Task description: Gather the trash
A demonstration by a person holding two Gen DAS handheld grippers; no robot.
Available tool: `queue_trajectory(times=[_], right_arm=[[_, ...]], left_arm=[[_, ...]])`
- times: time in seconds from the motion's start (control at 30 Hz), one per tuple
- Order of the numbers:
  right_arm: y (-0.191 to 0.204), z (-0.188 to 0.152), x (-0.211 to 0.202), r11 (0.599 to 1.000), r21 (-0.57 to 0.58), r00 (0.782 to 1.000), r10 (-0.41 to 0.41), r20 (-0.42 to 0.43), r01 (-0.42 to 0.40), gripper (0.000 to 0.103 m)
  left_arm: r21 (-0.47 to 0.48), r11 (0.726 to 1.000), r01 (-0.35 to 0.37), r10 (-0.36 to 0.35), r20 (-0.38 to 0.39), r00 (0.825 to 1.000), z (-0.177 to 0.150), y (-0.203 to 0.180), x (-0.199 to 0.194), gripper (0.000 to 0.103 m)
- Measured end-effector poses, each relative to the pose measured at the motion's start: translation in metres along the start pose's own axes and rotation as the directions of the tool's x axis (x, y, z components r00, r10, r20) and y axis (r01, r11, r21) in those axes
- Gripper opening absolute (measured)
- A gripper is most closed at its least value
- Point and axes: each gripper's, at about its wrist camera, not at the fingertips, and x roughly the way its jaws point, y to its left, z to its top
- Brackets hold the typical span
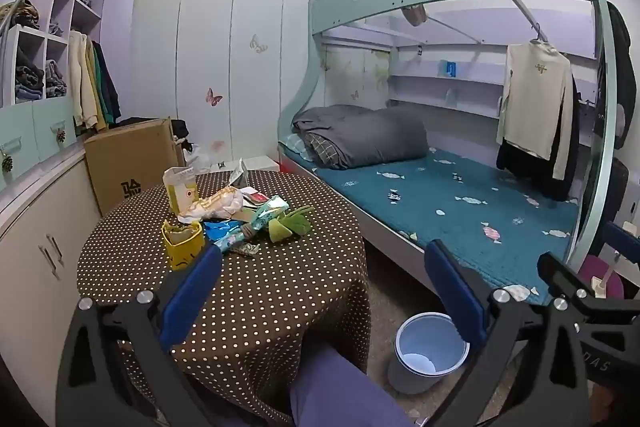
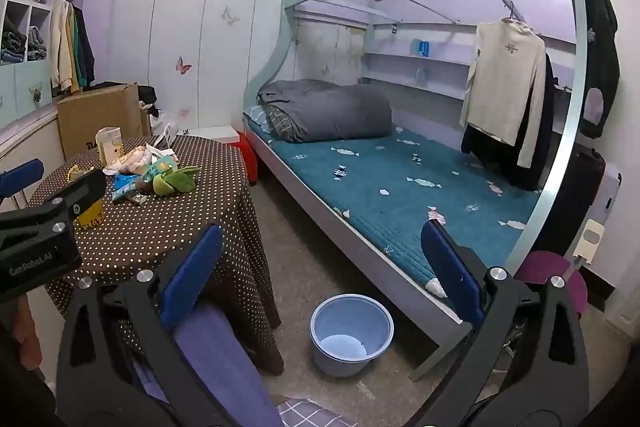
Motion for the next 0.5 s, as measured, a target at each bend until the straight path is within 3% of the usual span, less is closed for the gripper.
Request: queue_trajectory(times=[0.5], right_arm=[[0.006,-0.001,0.006,0.999,0.004,0.999,0.036,-0.029,-0.036,0.097]], left_arm=[[-0.028,0.999,-0.021,0.02,-0.014,1.0,-0.004,0.006,0.004,0.099]])
